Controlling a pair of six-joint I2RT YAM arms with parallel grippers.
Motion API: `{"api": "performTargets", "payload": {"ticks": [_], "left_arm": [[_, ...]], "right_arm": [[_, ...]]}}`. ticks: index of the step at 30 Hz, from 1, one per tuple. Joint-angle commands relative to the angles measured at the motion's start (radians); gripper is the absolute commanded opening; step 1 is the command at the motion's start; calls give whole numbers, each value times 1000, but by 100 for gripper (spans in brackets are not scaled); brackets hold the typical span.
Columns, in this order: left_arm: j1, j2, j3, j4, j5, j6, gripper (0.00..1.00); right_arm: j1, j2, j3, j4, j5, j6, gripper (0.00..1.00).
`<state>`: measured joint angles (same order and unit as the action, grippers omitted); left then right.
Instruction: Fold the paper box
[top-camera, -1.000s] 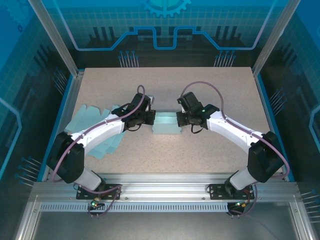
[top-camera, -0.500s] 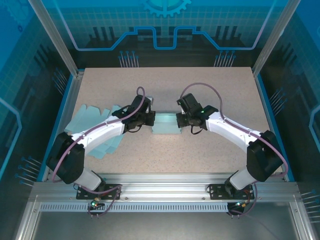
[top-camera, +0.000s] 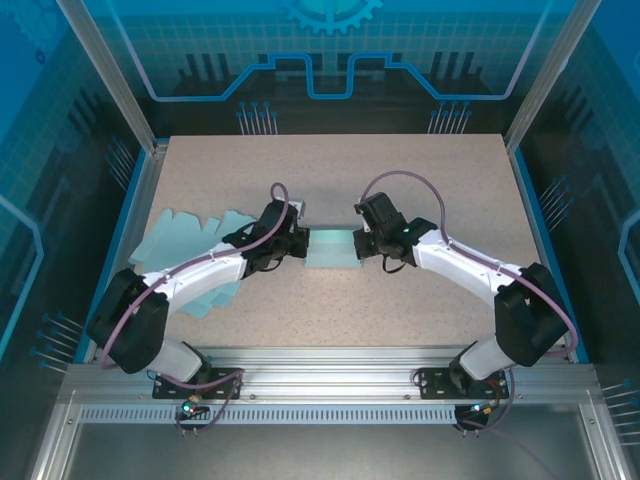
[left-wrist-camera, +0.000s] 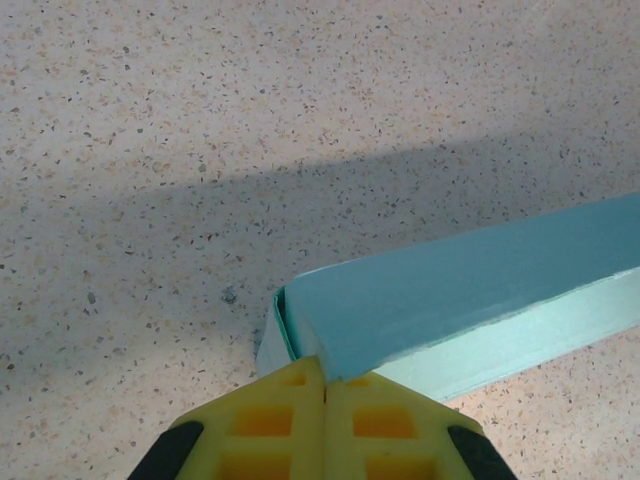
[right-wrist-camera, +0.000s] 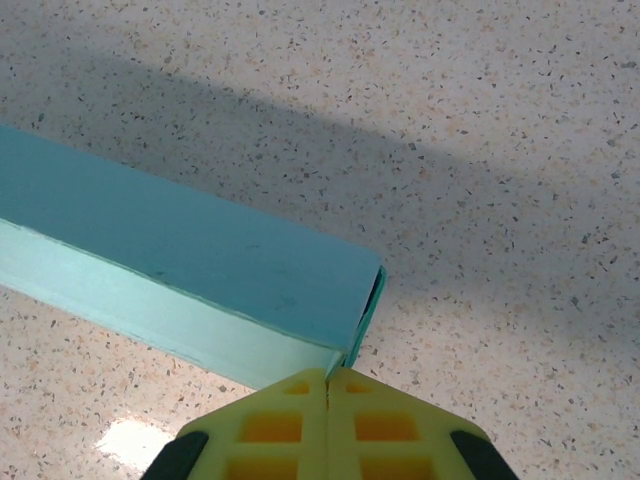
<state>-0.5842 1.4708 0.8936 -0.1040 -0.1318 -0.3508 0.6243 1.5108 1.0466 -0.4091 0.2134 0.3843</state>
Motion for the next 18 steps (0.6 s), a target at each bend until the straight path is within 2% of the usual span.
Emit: {"api": "performTargets", "payload": {"ticks": [1, 6, 8, 13, 18], "left_arm": [[-28, -27, -67, 25, 125, -30, 14], [-27, -121, -104, 63, 121, -28, 53], [-28, -153, -110, 63, 115, -39, 63], [-28, -217, -112, 71, 81, -65, 79], [-22, -228, -82, 17, -56, -131, 84]], "right_arm": [[50, 29, -45, -9, -52, -15, 0], [64, 37, -41, 0, -27, -24, 0], [69, 41, -40, 6, -23, -27, 0], [73, 51, -37, 8, -22, -28, 0], [78, 52, -32, 6, -17, -31, 0]]}}
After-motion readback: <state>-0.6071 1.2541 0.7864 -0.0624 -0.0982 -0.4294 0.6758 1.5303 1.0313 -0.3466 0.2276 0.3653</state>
